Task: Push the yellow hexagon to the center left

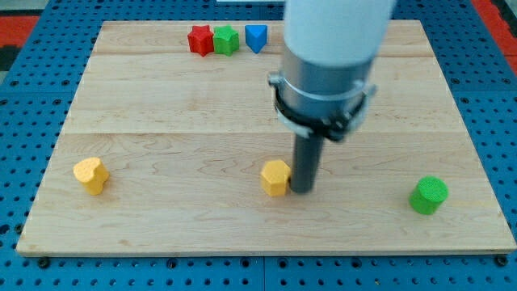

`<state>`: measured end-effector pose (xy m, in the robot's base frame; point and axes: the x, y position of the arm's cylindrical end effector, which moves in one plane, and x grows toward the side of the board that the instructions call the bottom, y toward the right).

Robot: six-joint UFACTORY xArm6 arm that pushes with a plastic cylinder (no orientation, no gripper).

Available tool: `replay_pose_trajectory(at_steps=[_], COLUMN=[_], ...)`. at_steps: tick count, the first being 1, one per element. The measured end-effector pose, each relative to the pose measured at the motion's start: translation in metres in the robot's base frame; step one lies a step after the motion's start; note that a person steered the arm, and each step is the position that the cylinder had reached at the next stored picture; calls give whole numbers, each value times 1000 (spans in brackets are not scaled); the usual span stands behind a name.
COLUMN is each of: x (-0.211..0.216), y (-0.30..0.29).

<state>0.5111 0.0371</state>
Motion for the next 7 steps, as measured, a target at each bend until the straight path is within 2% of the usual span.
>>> replay_pose_trajectory(at_steps=[1,2,3,4,5,6,7], x=[-46,11,29,-18,-30,14,-28], y=[-73,-16,-35,-100,-134,-122,-134])
